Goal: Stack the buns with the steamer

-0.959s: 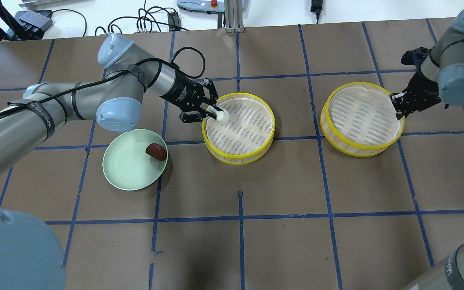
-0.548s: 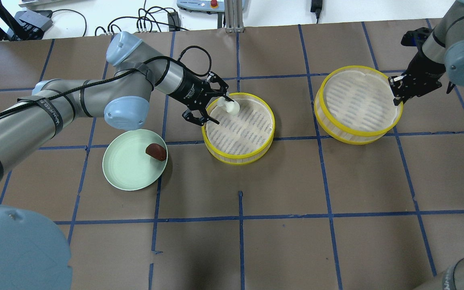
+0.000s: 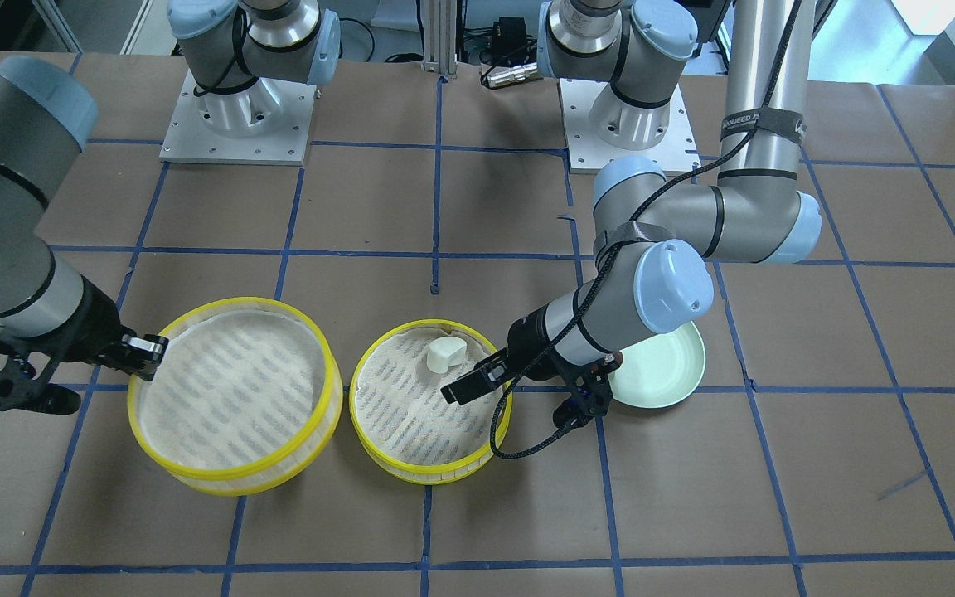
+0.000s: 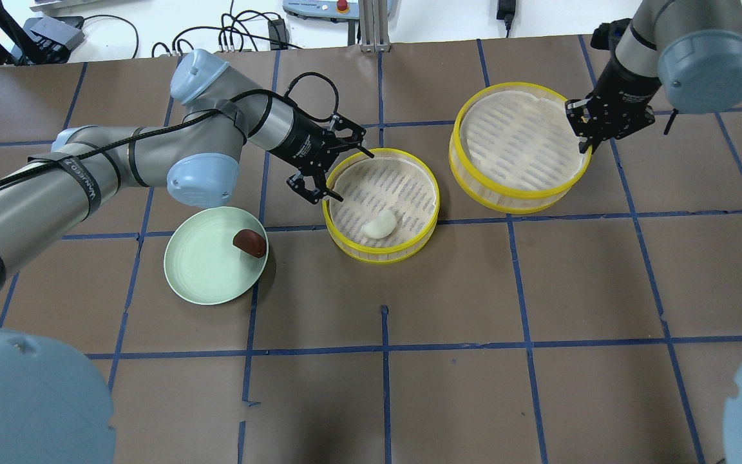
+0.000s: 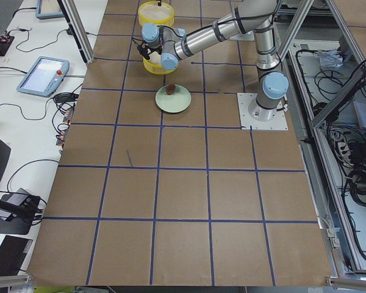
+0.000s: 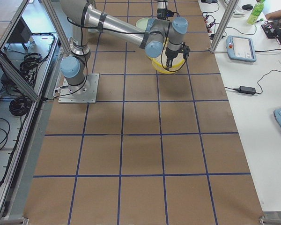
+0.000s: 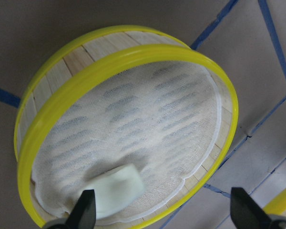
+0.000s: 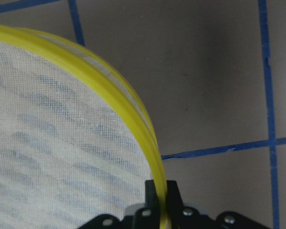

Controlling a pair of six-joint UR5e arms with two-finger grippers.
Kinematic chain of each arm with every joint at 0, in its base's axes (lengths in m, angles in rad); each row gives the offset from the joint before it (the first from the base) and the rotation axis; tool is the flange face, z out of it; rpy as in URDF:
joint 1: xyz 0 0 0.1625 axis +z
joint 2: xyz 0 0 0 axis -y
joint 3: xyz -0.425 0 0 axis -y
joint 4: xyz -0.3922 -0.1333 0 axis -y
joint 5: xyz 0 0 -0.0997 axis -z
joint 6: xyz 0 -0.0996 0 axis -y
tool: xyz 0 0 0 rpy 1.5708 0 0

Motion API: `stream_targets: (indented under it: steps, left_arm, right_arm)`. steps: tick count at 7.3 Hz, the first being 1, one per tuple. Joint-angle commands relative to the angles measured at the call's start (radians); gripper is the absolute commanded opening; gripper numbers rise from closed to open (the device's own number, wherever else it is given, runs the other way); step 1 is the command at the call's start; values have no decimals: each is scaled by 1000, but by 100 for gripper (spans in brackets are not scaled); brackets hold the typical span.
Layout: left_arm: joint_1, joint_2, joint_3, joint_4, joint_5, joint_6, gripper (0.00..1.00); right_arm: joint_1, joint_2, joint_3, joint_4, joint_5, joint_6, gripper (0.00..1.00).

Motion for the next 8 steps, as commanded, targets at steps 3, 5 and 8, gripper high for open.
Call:
stream_targets:
  steps: [3, 5, 8]
  left_arm:
    - [11, 52, -44, -178, 589, 560, 100]
    - [14, 54, -98, -169, 630, 638, 100]
    - [15, 49, -97, -169, 633, 648, 46]
  right_arm:
    - [243, 33, -2, -20, -5, 326, 7]
    - [314, 81, -5, -80, -13, 394, 7]
    - [360, 121, 1, -100, -16, 457, 8]
